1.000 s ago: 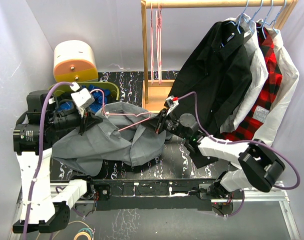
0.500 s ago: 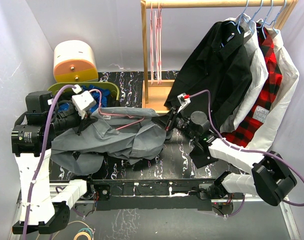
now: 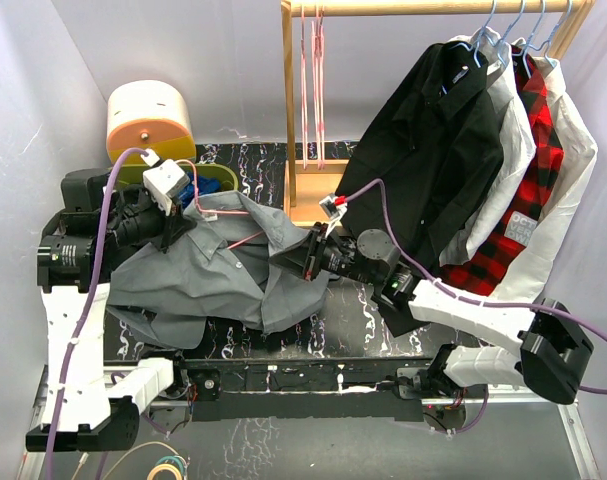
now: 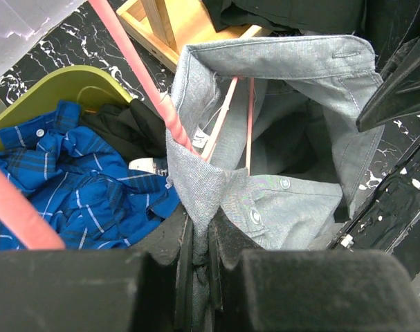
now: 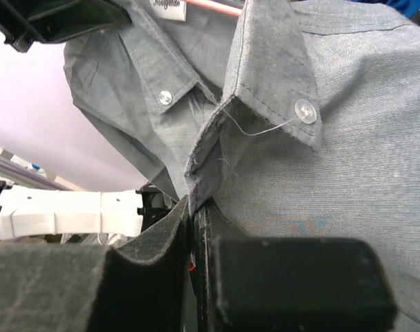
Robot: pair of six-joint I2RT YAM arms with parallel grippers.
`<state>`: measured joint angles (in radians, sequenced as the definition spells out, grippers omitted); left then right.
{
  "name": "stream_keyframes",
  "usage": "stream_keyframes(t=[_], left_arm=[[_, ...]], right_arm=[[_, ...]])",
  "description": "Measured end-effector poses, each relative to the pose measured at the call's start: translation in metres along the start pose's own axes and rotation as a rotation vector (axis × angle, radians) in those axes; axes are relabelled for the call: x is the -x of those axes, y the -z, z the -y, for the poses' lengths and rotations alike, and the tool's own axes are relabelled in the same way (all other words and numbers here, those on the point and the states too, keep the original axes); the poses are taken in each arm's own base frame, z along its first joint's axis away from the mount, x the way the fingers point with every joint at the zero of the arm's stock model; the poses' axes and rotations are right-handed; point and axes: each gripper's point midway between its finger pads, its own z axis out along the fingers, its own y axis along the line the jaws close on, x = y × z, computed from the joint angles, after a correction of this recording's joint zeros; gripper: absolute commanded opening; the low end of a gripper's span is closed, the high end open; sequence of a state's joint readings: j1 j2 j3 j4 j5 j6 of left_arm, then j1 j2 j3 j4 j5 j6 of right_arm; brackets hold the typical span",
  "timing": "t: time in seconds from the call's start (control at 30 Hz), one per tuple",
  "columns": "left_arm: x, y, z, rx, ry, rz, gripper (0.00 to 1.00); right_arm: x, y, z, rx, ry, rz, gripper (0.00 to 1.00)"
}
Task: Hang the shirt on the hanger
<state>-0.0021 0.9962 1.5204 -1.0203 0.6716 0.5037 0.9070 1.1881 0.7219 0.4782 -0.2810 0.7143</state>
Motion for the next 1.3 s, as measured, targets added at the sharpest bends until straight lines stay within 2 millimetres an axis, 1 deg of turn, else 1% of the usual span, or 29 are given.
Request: stream_keyframes(t=[0.07,0.1,0.13,0.2,0.23,0.27,0.3,0.4,0.47,0.57,0.63,0.67,0.7,0.77,0.8,0.83,0.9,0.93,1.0,1.07,1.13,1.2,1.3], left_arm=[[0.000,-0.002,-0.002,0.002,0.009,-0.002,0.00],[0.001,-0.002,-0.003,0.007,0.010,-0.001,0.00],[0.002,-0.001,-0.003,0.013,0.009,0.007,0.00],[0.007,0.001,-0.004,0.026,0.004,0.026,0.00],[0.010,0.003,-0.003,0.034,0.000,0.041,0.00],[0.014,0.005,-0.003,0.042,-0.006,0.061,0.00],[0.017,0.008,-0.001,0.050,-0.016,0.084,0.00],[0.020,0.017,0.009,0.061,-0.046,0.145,0.00],[0.018,0.021,0.018,0.053,-0.058,0.165,0.00],[0.016,0.025,0.030,0.018,-0.070,0.180,0.00],[0.012,0.022,0.033,-0.008,-0.073,0.166,0.00],[0.008,0.019,0.033,-0.022,-0.076,0.154,0.00],[0.004,0.015,0.033,-0.033,-0.075,0.139,0.00],[-0.008,0.007,0.030,-0.056,-0.064,0.096,0.00],[-0.013,0.003,0.029,-0.064,-0.058,0.079,0.00],[-0.018,0.000,0.029,-0.074,-0.054,0.060,0.00],[-0.025,-0.006,0.027,-0.095,-0.050,0.030,0.00],[-0.028,-0.007,0.027,-0.108,-0.050,0.017,0.00],[-0.033,-0.008,0.031,-0.146,-0.047,-0.008,0.00],[-0.036,-0.008,0.036,-0.184,-0.053,-0.023,0.00],[-0.040,-0.007,0.041,-0.217,-0.069,-0.033,0.00],[-0.044,-0.004,0.046,-0.233,-0.096,-0.038,0.00],[-0.045,0.004,0.053,-0.236,-0.169,-0.025,0.00]], right_arm=[[0.001,-0.004,0.000,0.000,-0.014,0.005,0.08],[0.002,-0.007,-0.001,0.005,-0.019,0.009,0.11],[0.004,-0.010,-0.001,0.008,-0.022,0.012,0.24],[0.004,-0.019,-0.005,0.029,-0.028,0.008,0.56],[0.003,-0.023,-0.008,0.040,-0.032,0.003,0.74],[0.000,-0.026,-0.011,0.054,-0.031,-0.005,0.95],[-0.003,-0.027,-0.012,0.063,-0.028,-0.014,0.98],[-0.010,-0.022,-0.019,0.107,0.046,-0.043,0.98],[-0.015,-0.010,-0.024,0.142,0.128,-0.061,0.98],[-0.027,0.024,-0.026,0.187,0.312,-0.081,0.98],[-0.044,0.051,-0.025,0.232,0.443,-0.114,0.98],[-0.054,0.062,-0.024,0.255,0.508,-0.155,0.98],[-0.062,0.067,-0.021,0.268,0.554,-0.191,0.98],[-0.079,0.075,-0.009,0.278,0.651,-0.317,0.98],[-0.084,0.077,-0.003,0.271,0.698,-0.375,0.99],[-0.089,0.079,0.007,0.252,0.741,-0.430,1.00],[-0.097,0.090,0.027,0.205,0.821,-0.505,0.99],[-0.096,0.098,0.038,0.173,0.866,-0.534,0.99],[-0.083,0.106,0.052,0.127,0.928,-0.529,0.98],[-0.056,0.109,0.072,0.049,0.970,-0.483,0.99],[-0.038,0.110,0.090,-0.002,0.963,-0.467,1.00],[-0.025,0.106,0.102,-0.009,0.944,-0.458,1.00],[-0.012,0.101,0.115,0.020,0.905,-0.449,0.99]])
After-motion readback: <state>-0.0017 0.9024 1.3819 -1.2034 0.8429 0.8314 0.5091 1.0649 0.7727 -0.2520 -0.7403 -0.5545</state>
